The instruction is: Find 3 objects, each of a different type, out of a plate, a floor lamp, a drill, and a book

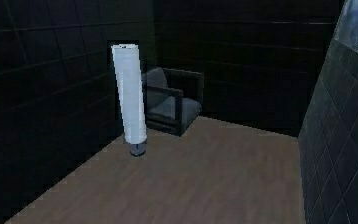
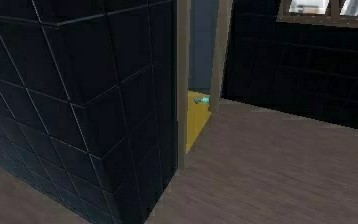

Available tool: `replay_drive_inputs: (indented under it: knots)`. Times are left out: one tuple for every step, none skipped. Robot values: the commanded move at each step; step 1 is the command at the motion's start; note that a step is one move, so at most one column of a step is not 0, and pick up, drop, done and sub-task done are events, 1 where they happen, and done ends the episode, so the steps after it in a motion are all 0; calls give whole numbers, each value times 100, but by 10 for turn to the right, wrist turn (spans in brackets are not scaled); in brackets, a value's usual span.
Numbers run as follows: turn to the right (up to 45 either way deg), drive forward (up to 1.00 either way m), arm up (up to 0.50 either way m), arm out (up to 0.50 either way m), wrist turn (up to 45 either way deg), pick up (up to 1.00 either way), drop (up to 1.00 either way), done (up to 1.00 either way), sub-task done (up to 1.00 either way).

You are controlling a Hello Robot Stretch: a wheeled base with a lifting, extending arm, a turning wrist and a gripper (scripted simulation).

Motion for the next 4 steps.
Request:
replay_drive_inputs:
  knots:
    - [30, 0, 0, 0, 0, 0, 0, 0, 0]
    - [0, 30, 0, 0, 0, 0, 0, 0, 0]
    - [0, 85, 0, 0, 0, 0, 0, 0, 0]
    - [-390, 0, 0, 0, 0, 0, 0, 0, 0]
